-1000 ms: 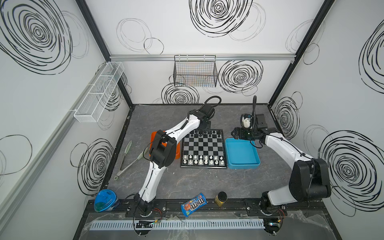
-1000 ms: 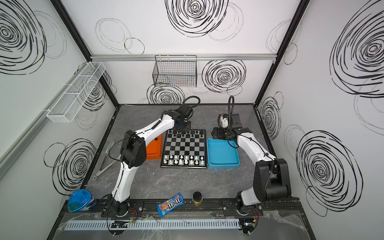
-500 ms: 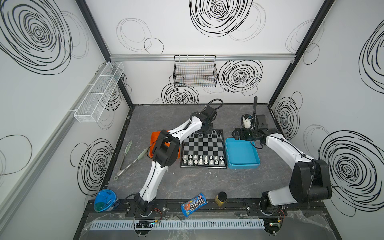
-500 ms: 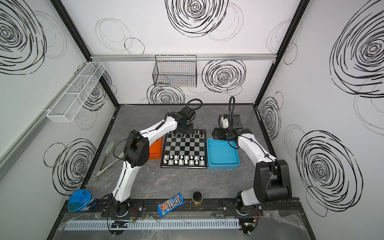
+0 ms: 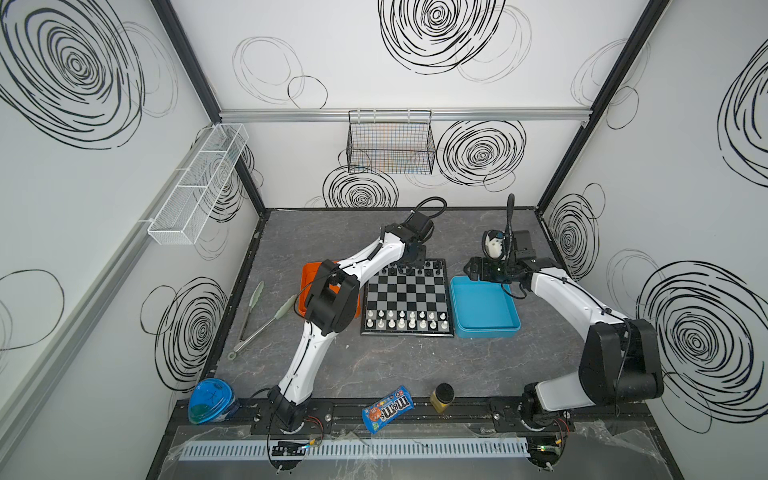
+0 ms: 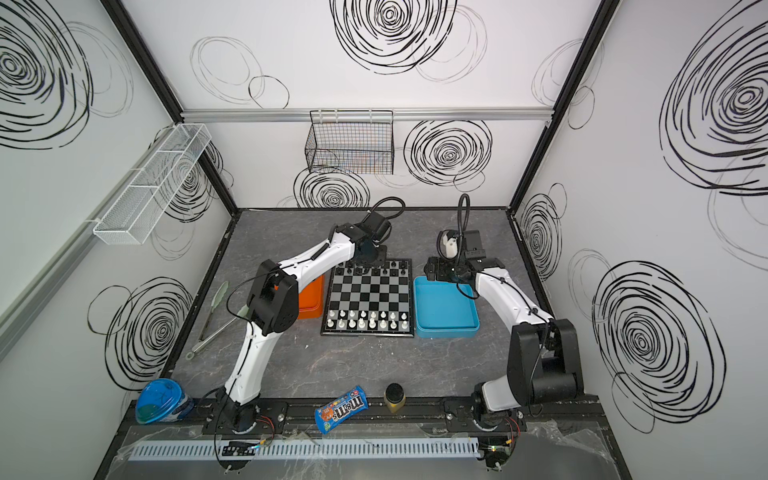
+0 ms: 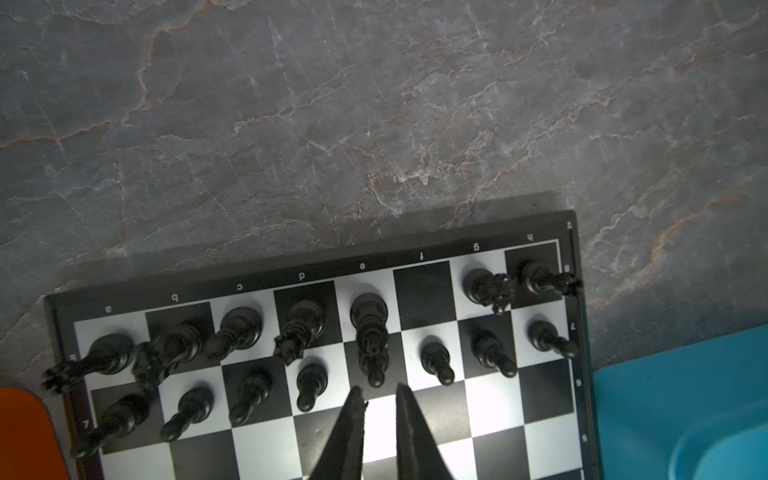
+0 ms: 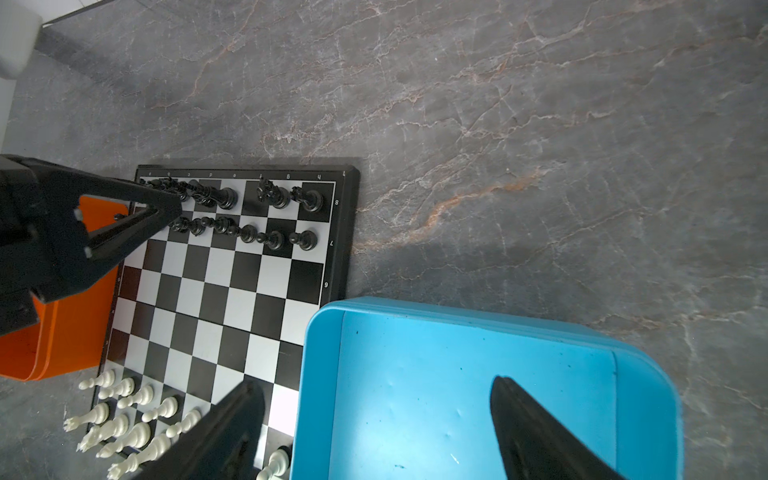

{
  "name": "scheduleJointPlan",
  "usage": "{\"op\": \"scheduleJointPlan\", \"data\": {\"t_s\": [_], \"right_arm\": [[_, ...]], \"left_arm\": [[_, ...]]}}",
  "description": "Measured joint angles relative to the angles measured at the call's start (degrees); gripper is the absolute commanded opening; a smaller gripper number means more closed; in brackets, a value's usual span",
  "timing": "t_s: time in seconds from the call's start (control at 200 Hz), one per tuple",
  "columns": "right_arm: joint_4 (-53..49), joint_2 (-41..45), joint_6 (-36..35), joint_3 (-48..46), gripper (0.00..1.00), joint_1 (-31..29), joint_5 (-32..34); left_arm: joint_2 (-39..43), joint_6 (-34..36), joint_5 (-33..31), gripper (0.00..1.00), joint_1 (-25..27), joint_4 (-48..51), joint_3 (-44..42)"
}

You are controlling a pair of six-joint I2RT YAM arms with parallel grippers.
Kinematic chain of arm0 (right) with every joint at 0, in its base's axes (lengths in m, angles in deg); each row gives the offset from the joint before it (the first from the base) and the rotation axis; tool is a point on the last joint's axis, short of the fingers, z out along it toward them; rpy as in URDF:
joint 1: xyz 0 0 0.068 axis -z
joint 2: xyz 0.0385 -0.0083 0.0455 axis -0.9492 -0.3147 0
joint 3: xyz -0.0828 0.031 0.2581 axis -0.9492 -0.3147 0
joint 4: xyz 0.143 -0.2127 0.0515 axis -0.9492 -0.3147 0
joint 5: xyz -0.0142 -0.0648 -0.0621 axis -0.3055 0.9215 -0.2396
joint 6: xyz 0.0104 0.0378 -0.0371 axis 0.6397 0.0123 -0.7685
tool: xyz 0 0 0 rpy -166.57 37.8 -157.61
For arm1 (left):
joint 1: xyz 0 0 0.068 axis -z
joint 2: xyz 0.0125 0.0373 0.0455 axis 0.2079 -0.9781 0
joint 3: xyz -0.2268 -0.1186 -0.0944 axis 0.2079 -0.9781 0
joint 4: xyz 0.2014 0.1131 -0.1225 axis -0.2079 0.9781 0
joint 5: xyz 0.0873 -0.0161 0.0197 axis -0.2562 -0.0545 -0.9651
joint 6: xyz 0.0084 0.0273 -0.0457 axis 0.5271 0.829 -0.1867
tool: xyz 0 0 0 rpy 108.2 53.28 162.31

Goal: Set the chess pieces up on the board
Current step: 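Lower the black pawn onto an empty square in the farthest rows, then open the left gripper and raise it back over the orange tray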

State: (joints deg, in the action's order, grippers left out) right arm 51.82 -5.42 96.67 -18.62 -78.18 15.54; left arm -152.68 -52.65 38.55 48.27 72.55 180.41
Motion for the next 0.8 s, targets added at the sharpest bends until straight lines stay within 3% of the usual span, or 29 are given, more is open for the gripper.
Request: {"op": "scheduleJointPlan", "data": {"t_s": [0.19,0.435,0.57,0.801], "right_arm": [[0.0,0.0,0.0,0.0,0.89,0.0,0.0],[0.0,0.0,0.0,0.0,0.89,0.1,-0.2],[-0.2,0.0,0.0,0.1,0.89,0.1,-0.2],[-1.9,-2.2,-0.2,3.6,0.88,0.2,0.2]], "left_arm": [[0.0,-0.2,0.0,0.21,0.0,0.0,0.0],[1.4,-0.6,-0.2,0.32,0.0,0.5,-1.0],[6.8,-0.4,-0.8,0.42,-0.3,0.9,-2.9],[23.5,0.5,-1.1,0.71,-5.2,-2.1,-12.9]]}}
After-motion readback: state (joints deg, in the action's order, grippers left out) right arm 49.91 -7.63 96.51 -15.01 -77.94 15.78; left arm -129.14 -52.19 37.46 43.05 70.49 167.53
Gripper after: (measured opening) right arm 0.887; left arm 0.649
